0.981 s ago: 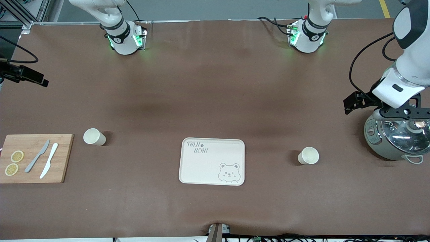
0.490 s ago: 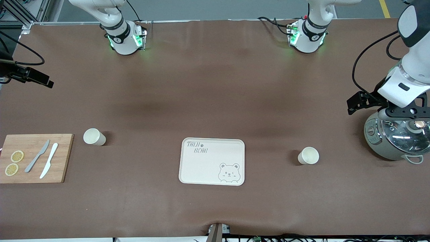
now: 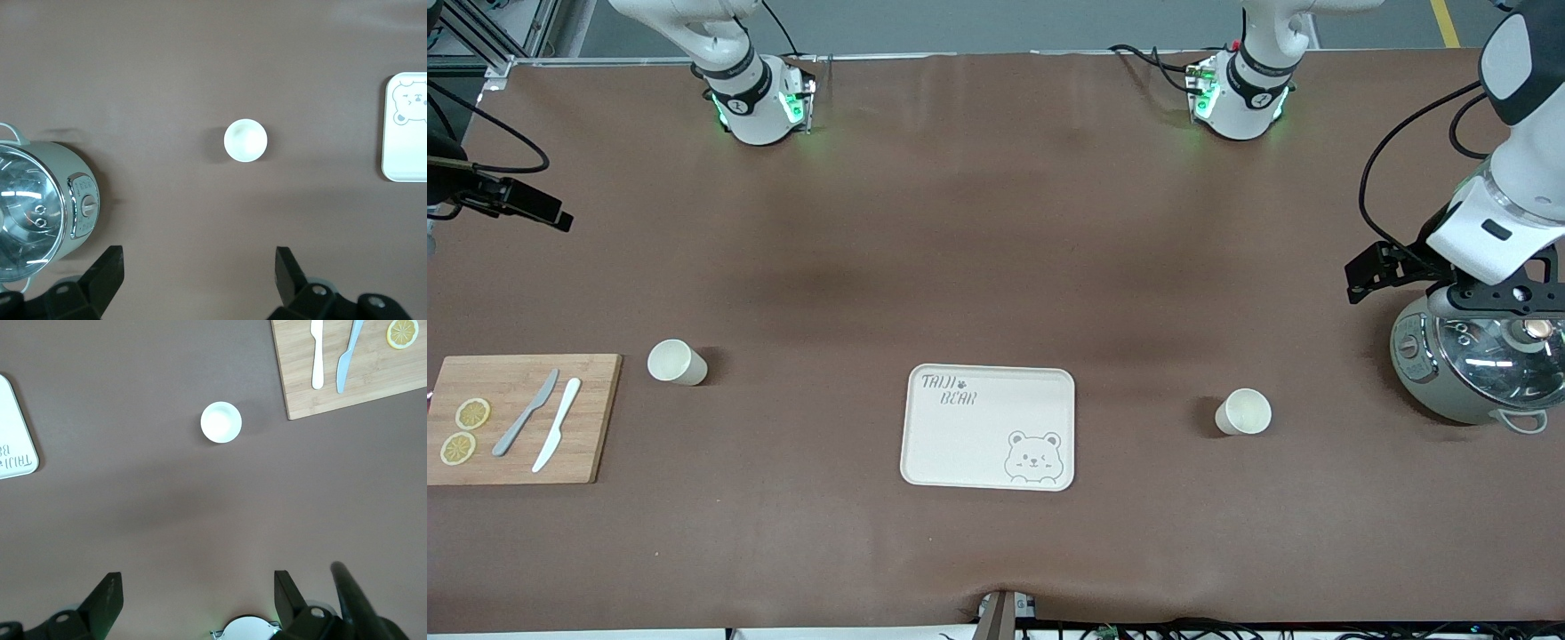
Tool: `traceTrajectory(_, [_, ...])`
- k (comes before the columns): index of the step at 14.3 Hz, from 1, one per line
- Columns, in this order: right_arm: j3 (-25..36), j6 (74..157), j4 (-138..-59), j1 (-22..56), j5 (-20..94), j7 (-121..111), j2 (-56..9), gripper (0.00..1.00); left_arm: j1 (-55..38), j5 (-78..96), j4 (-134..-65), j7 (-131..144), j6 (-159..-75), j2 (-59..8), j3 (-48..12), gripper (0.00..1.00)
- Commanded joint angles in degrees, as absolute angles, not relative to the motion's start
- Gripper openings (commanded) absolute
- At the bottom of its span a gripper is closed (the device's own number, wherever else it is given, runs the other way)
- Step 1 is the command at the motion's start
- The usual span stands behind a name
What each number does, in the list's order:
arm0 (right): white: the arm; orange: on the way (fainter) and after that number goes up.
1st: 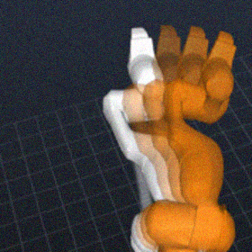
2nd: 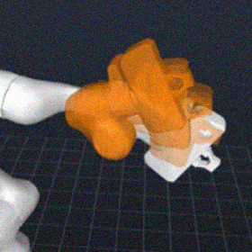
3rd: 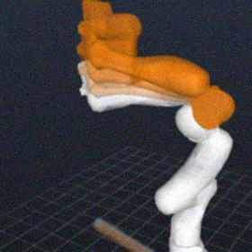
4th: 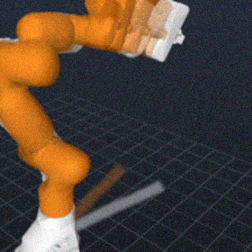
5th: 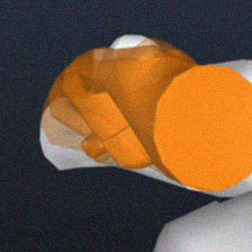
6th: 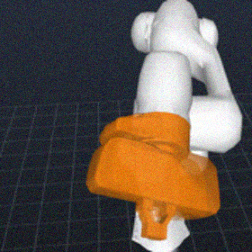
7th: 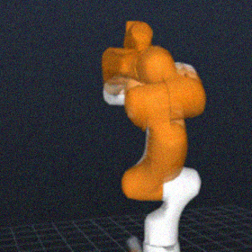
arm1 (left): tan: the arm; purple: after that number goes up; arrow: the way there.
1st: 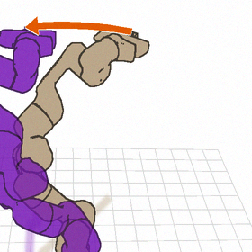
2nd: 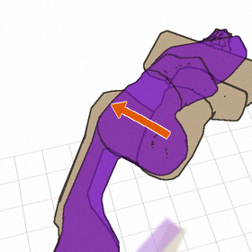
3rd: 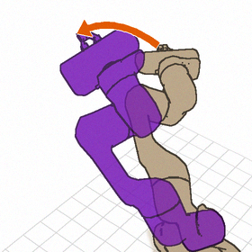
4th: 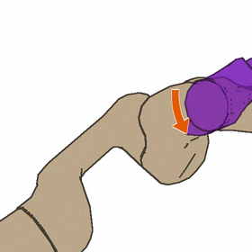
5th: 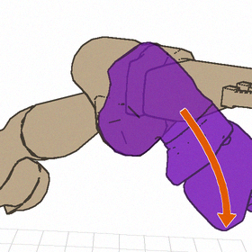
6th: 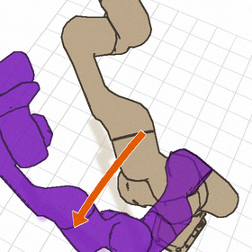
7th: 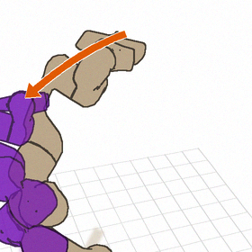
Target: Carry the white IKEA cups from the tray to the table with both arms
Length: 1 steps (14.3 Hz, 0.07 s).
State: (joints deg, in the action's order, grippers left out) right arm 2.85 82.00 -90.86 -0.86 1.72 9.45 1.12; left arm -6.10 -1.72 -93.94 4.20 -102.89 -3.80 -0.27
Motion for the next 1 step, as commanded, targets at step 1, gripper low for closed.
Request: traceTrajectory(1, [2.8,82.2,-92.3,-0.6,0.5,10.5,2.7,1.00,-6.0,-0.6,-93.8,4.1,-102.3,-3.3,-0.2,1.00])
